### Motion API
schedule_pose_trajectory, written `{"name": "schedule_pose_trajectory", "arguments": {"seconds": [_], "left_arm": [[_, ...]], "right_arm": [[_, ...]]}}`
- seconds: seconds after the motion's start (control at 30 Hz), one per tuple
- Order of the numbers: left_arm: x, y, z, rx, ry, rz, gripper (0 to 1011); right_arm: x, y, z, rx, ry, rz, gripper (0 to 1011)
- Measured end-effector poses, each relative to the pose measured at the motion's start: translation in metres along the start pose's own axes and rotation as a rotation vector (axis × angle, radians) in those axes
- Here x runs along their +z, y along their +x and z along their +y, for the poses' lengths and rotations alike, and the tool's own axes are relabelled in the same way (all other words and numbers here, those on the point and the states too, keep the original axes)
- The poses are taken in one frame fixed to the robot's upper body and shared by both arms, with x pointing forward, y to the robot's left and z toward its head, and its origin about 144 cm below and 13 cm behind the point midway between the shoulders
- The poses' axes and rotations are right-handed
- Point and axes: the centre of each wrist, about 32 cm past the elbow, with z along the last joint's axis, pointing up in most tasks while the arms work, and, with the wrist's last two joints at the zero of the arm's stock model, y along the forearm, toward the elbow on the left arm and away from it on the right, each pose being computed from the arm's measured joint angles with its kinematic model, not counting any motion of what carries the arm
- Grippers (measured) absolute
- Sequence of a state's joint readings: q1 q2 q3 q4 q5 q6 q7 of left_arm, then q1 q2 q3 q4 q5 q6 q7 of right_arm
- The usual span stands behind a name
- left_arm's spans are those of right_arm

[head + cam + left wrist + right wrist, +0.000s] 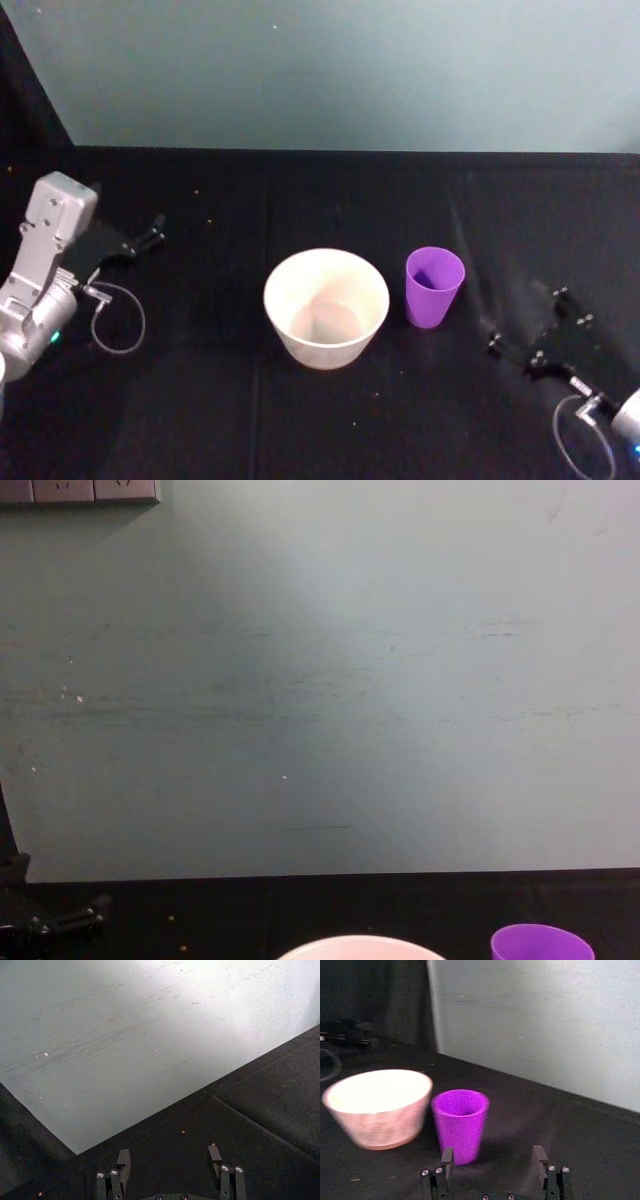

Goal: Pick up the cup and pour the mung beans from the cup into the bowl.

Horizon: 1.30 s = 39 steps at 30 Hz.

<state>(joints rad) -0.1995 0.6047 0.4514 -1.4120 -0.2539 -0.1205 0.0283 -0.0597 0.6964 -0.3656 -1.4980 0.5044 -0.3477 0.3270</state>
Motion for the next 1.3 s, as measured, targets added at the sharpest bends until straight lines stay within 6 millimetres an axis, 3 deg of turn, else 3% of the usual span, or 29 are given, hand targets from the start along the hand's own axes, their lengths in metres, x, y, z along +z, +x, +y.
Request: {"name": "schedule_pose_trajectory", "arguments": {"seconds": [0.27, 0.83, 1.3], "left_arm": [[0.0, 0.0, 0.0, 0.0, 0.0, 0.0, 1011], [0.0, 0.0, 0.0, 0.0, 0.0, 0.0, 1011], [0.0, 0.0, 0.0, 0.0, 0.0, 0.0, 1011]], "right_arm": [[-0.006, -0.009, 0.024, 0.087, 0.028, 0.038, 1000], [0.0, -0.01, 0.079, 0.08, 0.018, 0.033, 1000], [0.007, -0.009, 0.1, 0.07, 0.007, 0.047, 1000]]}}
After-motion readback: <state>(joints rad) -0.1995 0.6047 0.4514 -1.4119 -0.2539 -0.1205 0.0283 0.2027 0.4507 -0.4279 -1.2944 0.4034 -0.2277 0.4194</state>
